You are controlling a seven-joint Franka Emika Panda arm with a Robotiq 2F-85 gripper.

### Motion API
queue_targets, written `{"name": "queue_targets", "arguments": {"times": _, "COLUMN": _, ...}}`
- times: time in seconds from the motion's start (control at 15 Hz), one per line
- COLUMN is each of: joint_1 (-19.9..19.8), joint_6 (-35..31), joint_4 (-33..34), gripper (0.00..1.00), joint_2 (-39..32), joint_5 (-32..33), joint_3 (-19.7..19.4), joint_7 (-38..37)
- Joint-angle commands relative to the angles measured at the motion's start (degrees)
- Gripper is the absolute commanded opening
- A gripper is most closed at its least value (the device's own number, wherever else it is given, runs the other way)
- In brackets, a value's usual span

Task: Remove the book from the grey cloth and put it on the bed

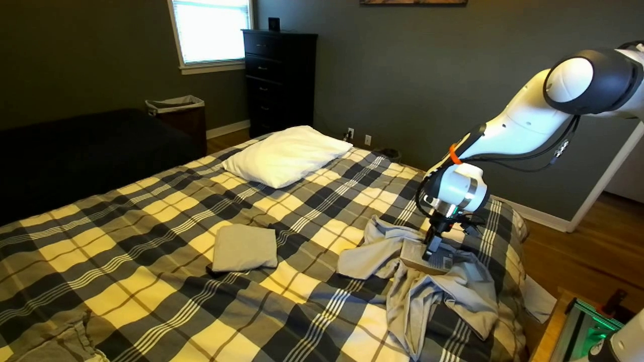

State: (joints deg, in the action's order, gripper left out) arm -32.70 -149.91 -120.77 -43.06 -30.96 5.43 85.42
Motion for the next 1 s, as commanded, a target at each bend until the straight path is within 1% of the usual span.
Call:
{"name": "queue_targets", "arguments": {"times": 0.0, "joint_1": -1.93, "joint_6": 3.18, "joint_4": 1.92, "gripper": 1.0, "joint_2": -1.28, "joint_5": 0.94, "joint_3": 1.26, "joint_7": -0.23}}
{"name": "queue_targets", "arguments": {"times": 0.07, "joint_1": -2.12, "joint_6": 3.21, "joint_4": 1.08, "gripper": 1.0, "joint_2": -0.26, "joint_5": 0.62, "joint_3": 1.17, "joint_7": -0.15}}
{"name": "queue_targets", "arguments": {"times": 0.2, "joint_1": -2.7, "joint_6": 6.01, "joint_4": 0.99, "gripper": 1.0, "joint_2": 0.56, "joint_5": 1.16, "joint_3": 1.12, "joint_7": 0.36}}
{"name": "queue_targets", "arguments": {"times": 0.47, "joint_1": -3.71, "joint_6": 18.07, "joint_4": 4.49, "gripper": 0.99, "joint_2": -1.62, "joint_5": 1.04, "joint_3": 1.78, "joint_7": 4.24}}
{"name": "queue_targets", "arguments": {"times": 0.53, "joint_1": -3.11, "joint_6": 20.84, "joint_4": 5.34, "gripper": 0.8, "joint_2": -2.11, "joint_5": 1.14, "joint_3": 1.21, "joint_7": 4.56}}
{"name": "queue_targets", "arguments": {"times": 0.6, "joint_1": -2.63, "joint_6": 23.39, "joint_4": 6.3, "gripper": 0.74, "joint_2": -2.65, "joint_5": 1.18, "joint_3": 0.82, "joint_7": 5.04}}
{"name": "queue_targets", "arguments": {"times": 0.73, "joint_1": -0.95, "joint_6": 26.62, "joint_4": 8.07, "gripper": 0.92, "joint_2": -3.89, "joint_5": 1.5, "joint_3": -0.49, "joint_7": 4.21}}
{"name": "queue_targets", "arguments": {"times": 0.87, "joint_1": 1.38, "joint_6": 25.6, "joint_4": 8.47, "gripper": 0.97, "joint_2": -4.42, "joint_5": 1.76, "joint_3": -2.25, "joint_7": 1.56}}
{"name": "queue_targets", "arguments": {"times": 0.93, "joint_1": 1.93, "joint_6": 25.54, "joint_4": 8.9, "gripper": 1.0, "joint_2": -4.9, "joint_5": 1.9, "joint_3": -2.7, "joint_7": 0.96}}
